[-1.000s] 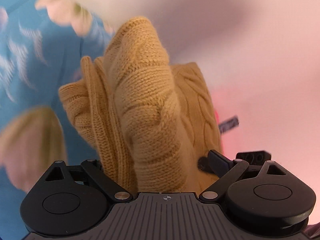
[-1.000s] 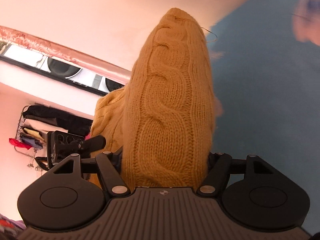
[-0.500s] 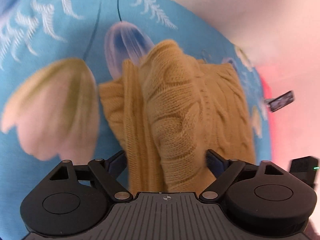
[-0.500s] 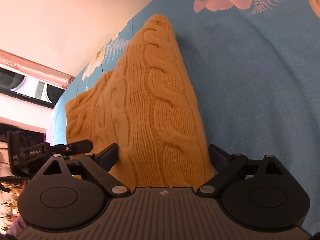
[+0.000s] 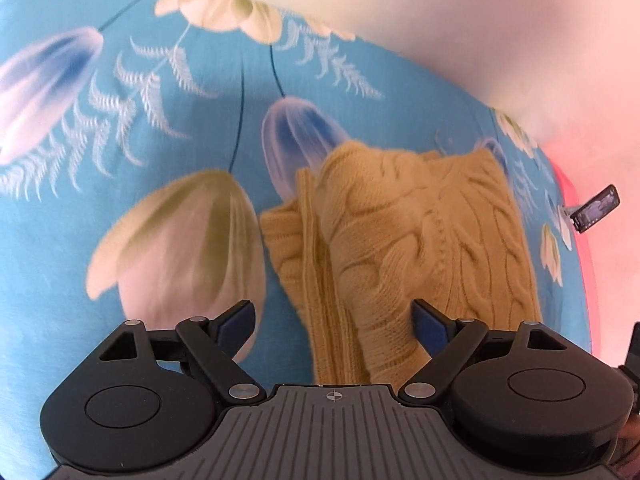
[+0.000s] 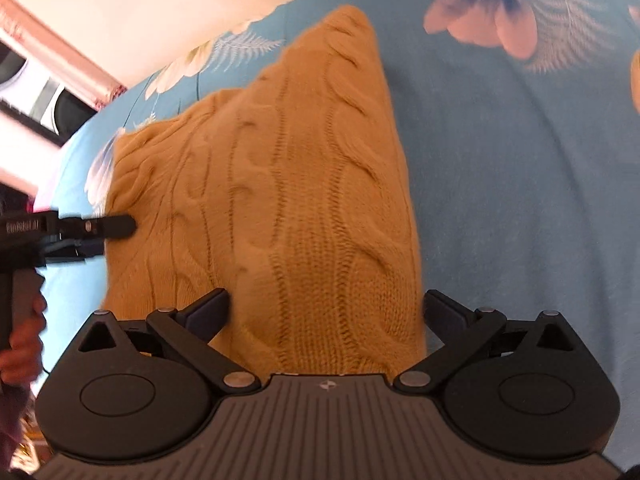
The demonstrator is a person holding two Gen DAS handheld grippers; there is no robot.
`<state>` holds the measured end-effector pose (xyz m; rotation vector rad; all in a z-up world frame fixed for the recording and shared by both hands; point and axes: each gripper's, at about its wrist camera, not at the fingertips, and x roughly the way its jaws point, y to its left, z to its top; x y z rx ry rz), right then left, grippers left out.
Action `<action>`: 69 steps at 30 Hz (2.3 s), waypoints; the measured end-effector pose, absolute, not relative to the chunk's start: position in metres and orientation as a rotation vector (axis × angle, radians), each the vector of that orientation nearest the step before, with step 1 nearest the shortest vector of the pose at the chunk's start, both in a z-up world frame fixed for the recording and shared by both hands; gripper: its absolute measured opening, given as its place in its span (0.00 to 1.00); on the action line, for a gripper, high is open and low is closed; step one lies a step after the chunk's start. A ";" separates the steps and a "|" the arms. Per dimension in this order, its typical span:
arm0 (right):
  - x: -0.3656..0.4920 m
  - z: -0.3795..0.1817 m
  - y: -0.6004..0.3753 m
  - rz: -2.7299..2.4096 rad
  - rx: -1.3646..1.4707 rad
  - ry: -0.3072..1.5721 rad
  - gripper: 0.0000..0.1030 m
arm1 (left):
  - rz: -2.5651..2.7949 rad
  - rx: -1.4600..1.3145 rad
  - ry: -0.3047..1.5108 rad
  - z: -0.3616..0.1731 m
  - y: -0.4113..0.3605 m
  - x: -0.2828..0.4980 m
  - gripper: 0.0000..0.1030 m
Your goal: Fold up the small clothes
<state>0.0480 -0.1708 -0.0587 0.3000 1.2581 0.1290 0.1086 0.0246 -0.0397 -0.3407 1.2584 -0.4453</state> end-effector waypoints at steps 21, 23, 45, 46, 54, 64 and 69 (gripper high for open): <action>0.040 -0.075 -0.136 0.099 0.112 1.310 1.00 | -0.256 -0.258 1.308 -0.047 0.013 0.121 1.00; 0.038 -0.072 -0.138 0.097 0.121 1.311 1.00 | -0.257 -0.235 1.289 -0.037 0.014 0.114 1.00; 0.018 -0.025 -0.126 0.124 -0.066 1.297 0.99 | -0.172 0.127 1.270 0.021 0.000 0.057 1.00; 0.017 -0.022 -0.126 0.128 -0.078 1.294 0.99 | -0.170 0.143 1.270 0.022 -0.002 0.056 1.00; 0.011 0.003 -0.136 0.120 -0.098 1.264 0.99 | -0.149 0.174 1.264 0.033 -0.004 0.050 1.00; 0.009 0.020 -0.127 0.171 -0.128 1.241 0.99 | -0.136 0.199 1.262 0.041 -0.005 0.048 1.00; 0.008 0.022 -0.117 0.191 -0.172 1.228 0.99 | -0.129 0.209 1.264 0.042 -0.006 0.048 1.00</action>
